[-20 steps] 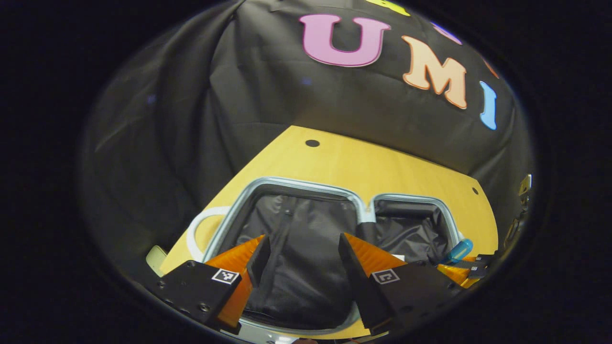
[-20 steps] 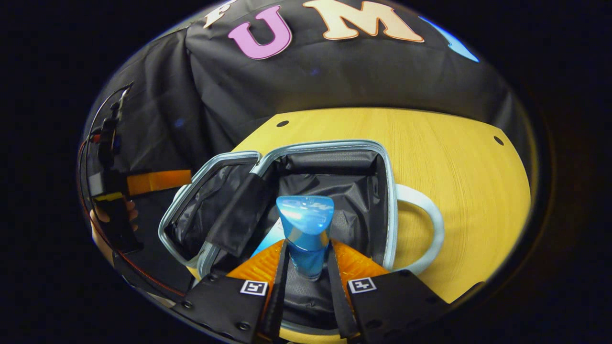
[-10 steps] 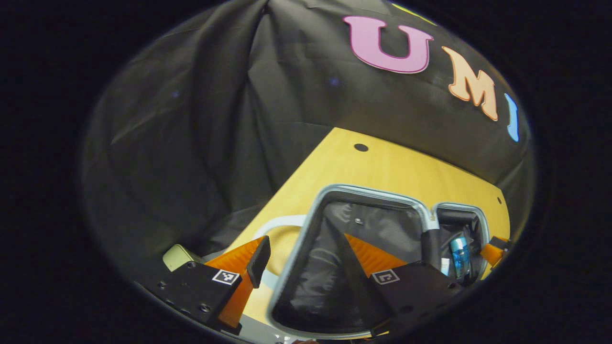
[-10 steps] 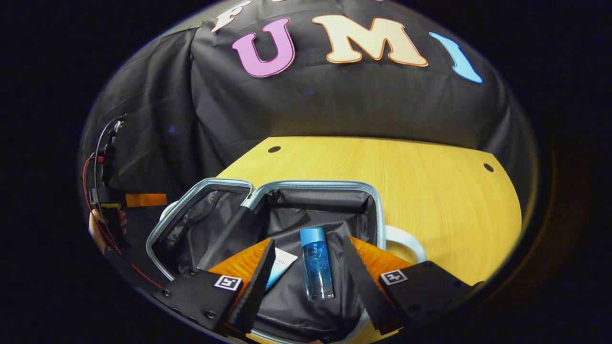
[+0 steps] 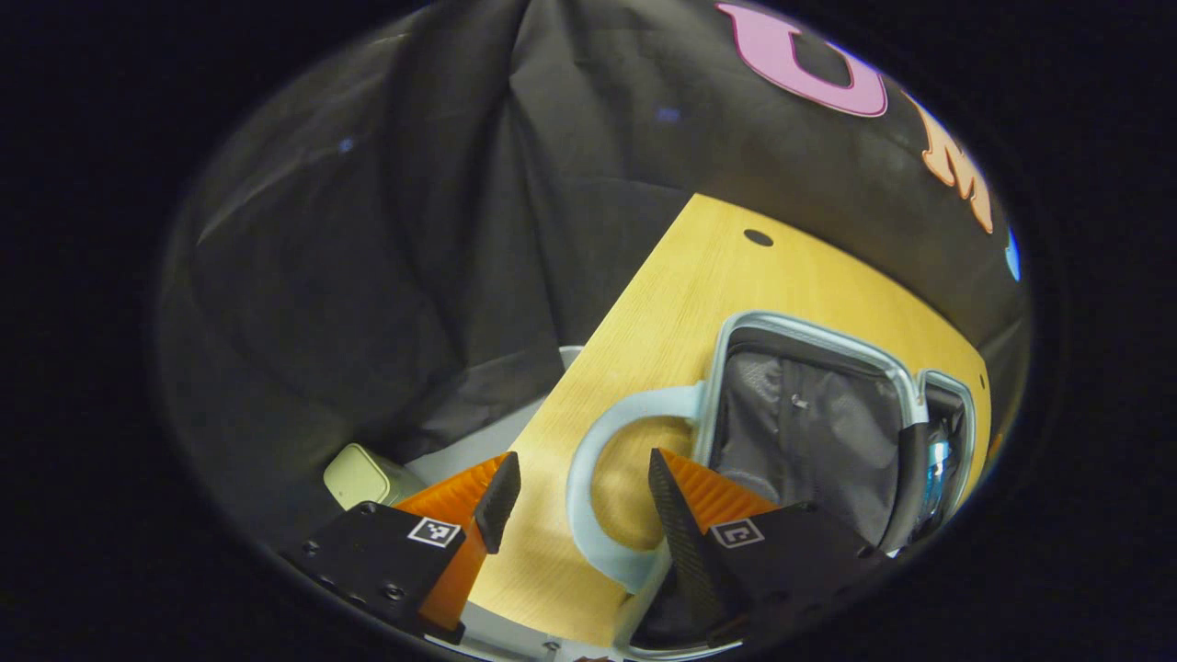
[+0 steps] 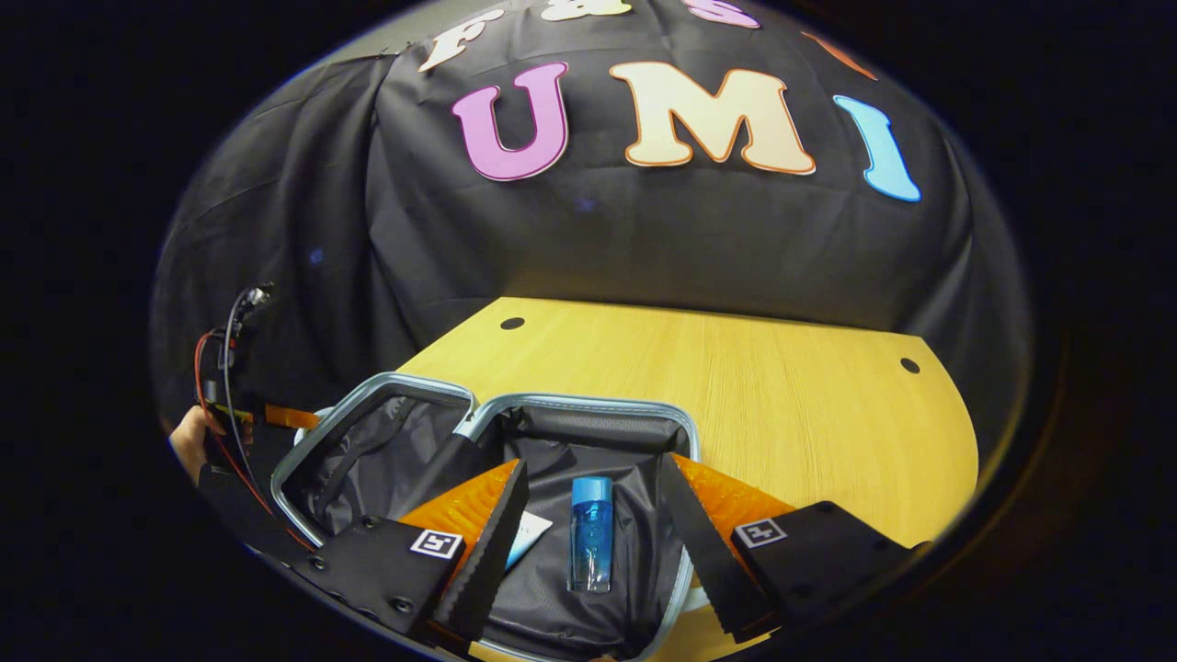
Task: First open the suitcase, pack the skin care products into it, and then close the suitcase.
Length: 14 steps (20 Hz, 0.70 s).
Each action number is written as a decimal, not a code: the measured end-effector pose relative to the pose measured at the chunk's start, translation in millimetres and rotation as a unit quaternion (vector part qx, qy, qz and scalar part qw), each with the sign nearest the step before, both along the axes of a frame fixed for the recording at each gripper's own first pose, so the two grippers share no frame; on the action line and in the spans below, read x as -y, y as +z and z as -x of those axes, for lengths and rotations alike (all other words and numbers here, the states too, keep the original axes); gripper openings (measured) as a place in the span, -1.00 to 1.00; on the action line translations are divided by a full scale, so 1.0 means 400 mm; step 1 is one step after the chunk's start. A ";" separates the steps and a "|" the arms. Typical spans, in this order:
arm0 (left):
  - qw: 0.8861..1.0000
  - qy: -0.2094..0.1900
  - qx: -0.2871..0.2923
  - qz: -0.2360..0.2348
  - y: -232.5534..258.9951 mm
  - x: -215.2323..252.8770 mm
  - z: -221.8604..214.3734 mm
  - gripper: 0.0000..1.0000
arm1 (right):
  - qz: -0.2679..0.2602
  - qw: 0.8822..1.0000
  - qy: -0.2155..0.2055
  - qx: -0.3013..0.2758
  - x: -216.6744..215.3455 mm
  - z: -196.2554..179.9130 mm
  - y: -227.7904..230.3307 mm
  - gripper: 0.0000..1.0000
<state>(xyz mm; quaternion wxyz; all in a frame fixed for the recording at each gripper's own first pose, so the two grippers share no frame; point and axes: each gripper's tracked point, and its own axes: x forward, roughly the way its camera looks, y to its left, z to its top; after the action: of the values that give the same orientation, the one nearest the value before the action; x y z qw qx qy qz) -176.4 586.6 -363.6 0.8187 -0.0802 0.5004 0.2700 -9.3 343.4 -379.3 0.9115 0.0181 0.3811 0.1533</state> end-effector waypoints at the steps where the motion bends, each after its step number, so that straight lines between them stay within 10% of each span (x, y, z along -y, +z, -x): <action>1: 1.000 0.000 -0.005 0.003 -0.013 -0.007 0.003 0.65 | 0.003 1.000 0.003 0.008 -0.004 -0.005 0.011 0.83; 4: 0.999 0.003 -0.038 0.011 -0.041 -0.046 0.030 0.51 | 0.020 0.999 0.021 0.028 -0.012 -0.007 0.028 0.83; 8: 0.999 0.004 -0.037 0.030 -0.056 -0.012 0.013 -0.77 | 0.023 0.998 0.037 0.046 -0.010 0.001 0.051 0.82; 14: 0.999 -0.016 0.019 -0.033 0.116 0.027 -0.032 -0.90 | -0.005 0.996 0.053 0.077 0.002 -0.004 0.107 0.81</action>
<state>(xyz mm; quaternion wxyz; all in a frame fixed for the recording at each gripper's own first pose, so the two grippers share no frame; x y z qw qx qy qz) -163.6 575.7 -317.1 0.8345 -0.0501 0.4766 0.2718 -7.9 342.7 -336.3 0.9289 -0.0090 0.3090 0.2040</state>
